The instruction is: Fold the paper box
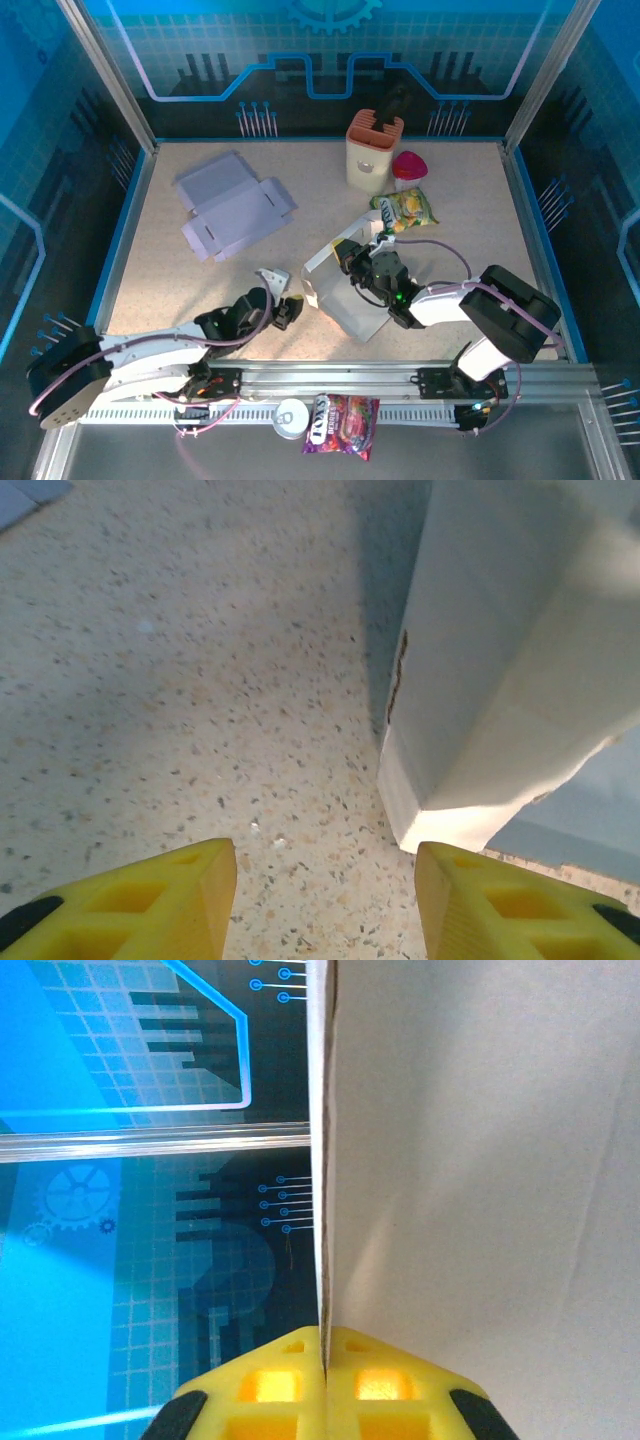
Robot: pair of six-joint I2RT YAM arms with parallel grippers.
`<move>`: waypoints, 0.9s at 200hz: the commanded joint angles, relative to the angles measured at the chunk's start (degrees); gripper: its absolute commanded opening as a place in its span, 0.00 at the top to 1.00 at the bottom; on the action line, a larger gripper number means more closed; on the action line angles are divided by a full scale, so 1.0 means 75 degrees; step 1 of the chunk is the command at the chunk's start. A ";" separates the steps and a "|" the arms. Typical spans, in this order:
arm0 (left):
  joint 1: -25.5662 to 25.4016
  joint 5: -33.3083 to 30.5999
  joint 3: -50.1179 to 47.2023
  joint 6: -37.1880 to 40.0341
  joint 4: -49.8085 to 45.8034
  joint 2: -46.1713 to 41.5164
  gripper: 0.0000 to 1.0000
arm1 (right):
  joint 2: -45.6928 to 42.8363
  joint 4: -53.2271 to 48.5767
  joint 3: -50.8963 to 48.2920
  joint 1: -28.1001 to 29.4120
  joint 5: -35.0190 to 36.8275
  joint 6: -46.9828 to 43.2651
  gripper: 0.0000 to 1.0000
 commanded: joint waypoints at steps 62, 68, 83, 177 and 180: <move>0.0080 0.0898 0.0409 0.0941 0.1255 0.0652 0.52 | -0.0077 0.0094 0.0054 0.0078 0.0045 -0.0102 1.00; 0.0124 0.0940 0.0467 0.0982 0.1261 0.0755 0.53 | -0.0080 0.0108 0.0045 0.0083 0.0046 -0.0099 1.00; 0.0204 0.0963 0.0580 0.1055 0.1343 0.1036 0.56 | -0.0108 0.0120 0.0032 0.0086 0.0052 -0.0079 1.00; 0.0296 0.0801 0.1128 0.0934 0.1864 0.1987 0.66 | -0.0027 0.0195 0.0019 0.0211 0.0198 -0.0038 1.00; 0.0291 0.0762 0.1134 0.0913 0.1867 0.2013 0.66 | -0.0007 0.0223 0.0019 0.0211 0.0199 -0.0043 1.00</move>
